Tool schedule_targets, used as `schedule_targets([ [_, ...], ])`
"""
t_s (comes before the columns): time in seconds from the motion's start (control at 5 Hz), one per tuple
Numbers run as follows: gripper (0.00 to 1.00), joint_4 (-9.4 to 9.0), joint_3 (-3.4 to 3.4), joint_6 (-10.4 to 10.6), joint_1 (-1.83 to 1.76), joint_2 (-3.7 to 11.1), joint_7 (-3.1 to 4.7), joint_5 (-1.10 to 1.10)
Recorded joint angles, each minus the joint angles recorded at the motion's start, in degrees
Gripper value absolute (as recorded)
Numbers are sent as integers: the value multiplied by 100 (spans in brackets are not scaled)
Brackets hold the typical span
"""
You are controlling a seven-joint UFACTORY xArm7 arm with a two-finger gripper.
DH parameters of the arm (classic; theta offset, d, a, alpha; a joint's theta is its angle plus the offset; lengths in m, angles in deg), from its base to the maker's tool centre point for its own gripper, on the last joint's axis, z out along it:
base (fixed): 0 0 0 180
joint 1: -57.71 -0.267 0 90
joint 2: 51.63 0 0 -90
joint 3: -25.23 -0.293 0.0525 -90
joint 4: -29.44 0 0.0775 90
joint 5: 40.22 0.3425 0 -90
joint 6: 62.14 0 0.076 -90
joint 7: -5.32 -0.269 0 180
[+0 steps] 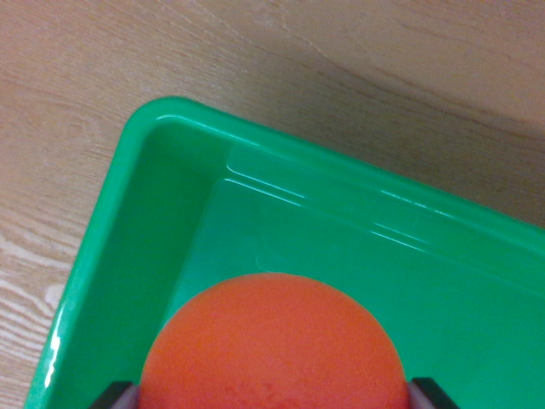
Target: Pick fruit
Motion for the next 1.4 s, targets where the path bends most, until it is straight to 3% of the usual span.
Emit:
schedule_targets([
  [0.2, 100, 0, 0, 0, 0, 0, 0, 0],
  [0.4, 100, 135, -2, -212, 3, -77, 4, 9],
  [0.6, 100, 135, -2, -212, 3, -77, 4, 9],
  [0.8, 100, 262, -4, -411, 6, -150, 7, 18],
  [1.0, 100, 262, -4, -411, 6, -150, 7, 18],
  [1.2, 100, 373, -6, -585, 8, -213, 10, 26],
  [1.4, 100, 373, -6, -585, 8, -213, 10, 26],
])
